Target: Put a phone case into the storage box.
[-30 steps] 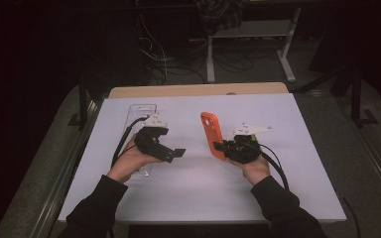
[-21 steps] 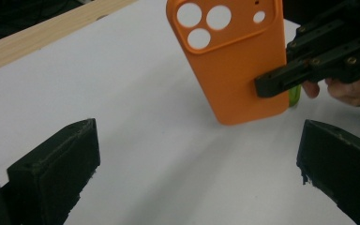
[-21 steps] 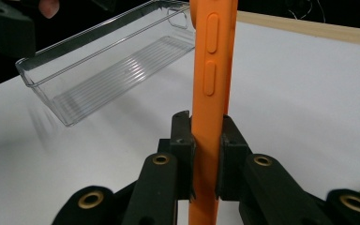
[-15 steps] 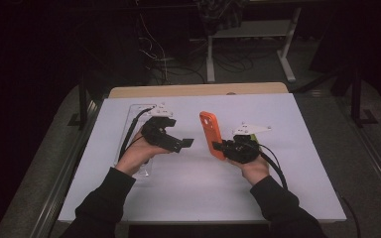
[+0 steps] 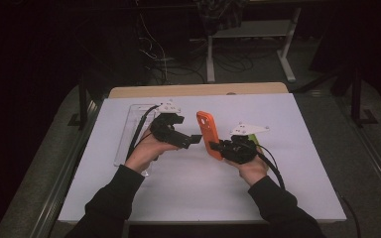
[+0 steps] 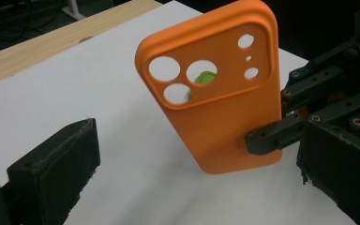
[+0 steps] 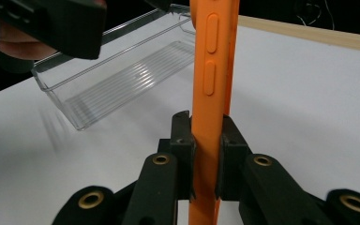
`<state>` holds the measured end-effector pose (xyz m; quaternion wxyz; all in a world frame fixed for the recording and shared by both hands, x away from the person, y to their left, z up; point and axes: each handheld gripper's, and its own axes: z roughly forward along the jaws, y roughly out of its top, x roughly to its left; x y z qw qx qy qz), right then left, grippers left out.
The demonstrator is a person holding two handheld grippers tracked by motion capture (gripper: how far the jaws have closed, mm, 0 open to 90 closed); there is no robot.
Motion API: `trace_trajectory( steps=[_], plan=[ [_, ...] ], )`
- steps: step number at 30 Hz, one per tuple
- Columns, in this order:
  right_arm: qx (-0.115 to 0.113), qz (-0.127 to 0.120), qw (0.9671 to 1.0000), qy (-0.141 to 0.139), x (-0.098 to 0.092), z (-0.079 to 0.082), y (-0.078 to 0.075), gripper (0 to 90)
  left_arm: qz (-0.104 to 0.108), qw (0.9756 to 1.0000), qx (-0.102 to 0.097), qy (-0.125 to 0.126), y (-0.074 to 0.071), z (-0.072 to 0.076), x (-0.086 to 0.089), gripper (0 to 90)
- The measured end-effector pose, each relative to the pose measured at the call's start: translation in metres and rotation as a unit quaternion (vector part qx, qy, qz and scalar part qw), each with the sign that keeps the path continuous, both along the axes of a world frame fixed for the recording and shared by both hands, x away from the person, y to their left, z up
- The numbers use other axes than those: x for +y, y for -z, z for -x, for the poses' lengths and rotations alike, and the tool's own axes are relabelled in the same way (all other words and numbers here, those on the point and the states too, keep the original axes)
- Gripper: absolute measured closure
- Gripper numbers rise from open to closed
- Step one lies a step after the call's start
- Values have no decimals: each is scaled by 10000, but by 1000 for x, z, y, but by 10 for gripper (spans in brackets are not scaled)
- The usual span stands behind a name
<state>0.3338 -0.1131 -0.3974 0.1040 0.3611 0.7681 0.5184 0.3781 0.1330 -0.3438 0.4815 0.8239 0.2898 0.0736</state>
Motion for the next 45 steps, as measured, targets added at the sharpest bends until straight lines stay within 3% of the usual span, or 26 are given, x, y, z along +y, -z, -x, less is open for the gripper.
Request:
trace_trajectory(
  steps=[6, 10, 25, 31, 33, 38, 45],
  plan=[
    [31, -62, 9998, -163, 10, 0, 2, 787, 56, 10000, 62, 27, 6, 1, -4, 0],
    [59, -78, 9997, -241, 18, 3, 4, 787, 91, 9999, -10, 56, 8, 1, -5, 0],
    [50, -261, 9987, -433, 25, 7, 2, 787, 285, 9996, 14, 4, 12, -1, -5, 0],
    [48, -205, 9984, -515, 30, 8, 3, 787, 406, 9992, -17, 11, 12, -1, -5, 0],
    [50, -181, 9985, -522, 31, 8, 4, 787, 322, 9994, -81, 41, 12, -1, -5, 0],
    [64, -105, 9985, -528, 33, 9, 6, 788, 362, 9993, -54, -46, 14, 0, -7, 1],
    [80, 37, 9986, -520, 36, 9, 10, 788, 474, 9988, -39, -143, 14, 0, -6, 101]
  ],
)
